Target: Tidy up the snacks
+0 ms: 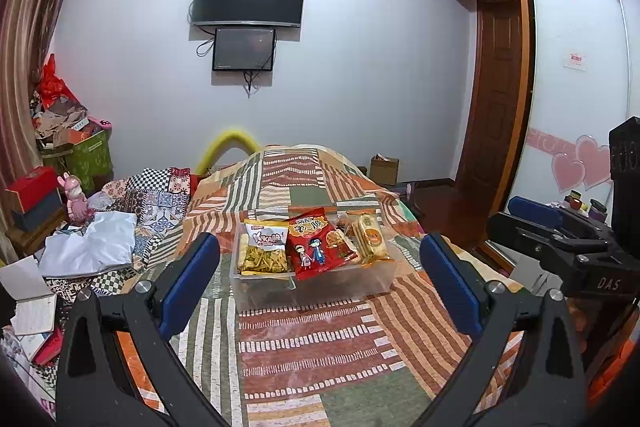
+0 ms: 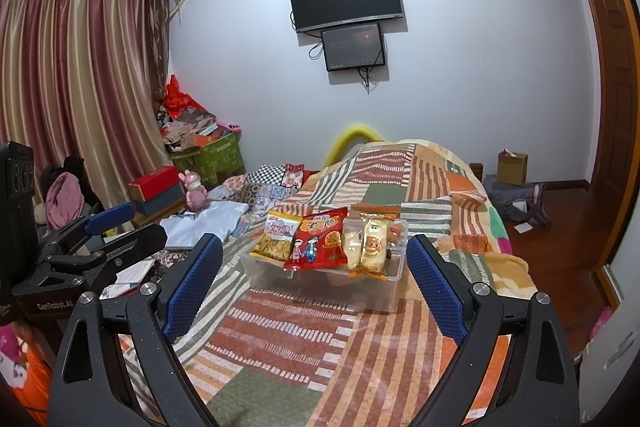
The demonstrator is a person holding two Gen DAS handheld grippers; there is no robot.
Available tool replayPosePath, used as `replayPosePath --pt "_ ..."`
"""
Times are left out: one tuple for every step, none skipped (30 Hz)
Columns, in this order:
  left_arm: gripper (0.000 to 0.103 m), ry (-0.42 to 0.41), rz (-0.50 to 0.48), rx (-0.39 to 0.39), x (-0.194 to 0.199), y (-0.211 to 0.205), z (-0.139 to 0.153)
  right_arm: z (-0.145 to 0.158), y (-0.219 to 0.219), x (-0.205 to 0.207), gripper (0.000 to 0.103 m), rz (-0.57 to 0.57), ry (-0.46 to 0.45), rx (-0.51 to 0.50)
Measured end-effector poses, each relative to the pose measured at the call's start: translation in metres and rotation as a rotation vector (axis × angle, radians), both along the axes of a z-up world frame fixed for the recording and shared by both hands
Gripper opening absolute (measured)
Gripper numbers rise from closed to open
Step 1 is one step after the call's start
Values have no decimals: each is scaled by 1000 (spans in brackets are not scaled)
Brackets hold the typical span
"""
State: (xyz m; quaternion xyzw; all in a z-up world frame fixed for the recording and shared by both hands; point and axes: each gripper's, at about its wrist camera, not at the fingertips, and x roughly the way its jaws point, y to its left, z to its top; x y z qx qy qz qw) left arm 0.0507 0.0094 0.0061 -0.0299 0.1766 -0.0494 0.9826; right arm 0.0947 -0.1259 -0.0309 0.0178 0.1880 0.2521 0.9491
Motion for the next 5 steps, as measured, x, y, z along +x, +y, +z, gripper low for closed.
replayPosePath --pt "102 0 0 1 0 0 0 -1 0 0 92 0 1 0" --pt "102 -1 -1 -1 0 0 0 0 0 0 92 0 1 1" --pt "102 0 -1 -2 0 0 0 -1 0 0 92 0 1 0" --pt "101 1 -1 -2 1 0 0 -1 0 0 92 -1 0 0" --pt "101 3 -2 -3 1 0 -1 -1 0 0 92 -1 1 0"
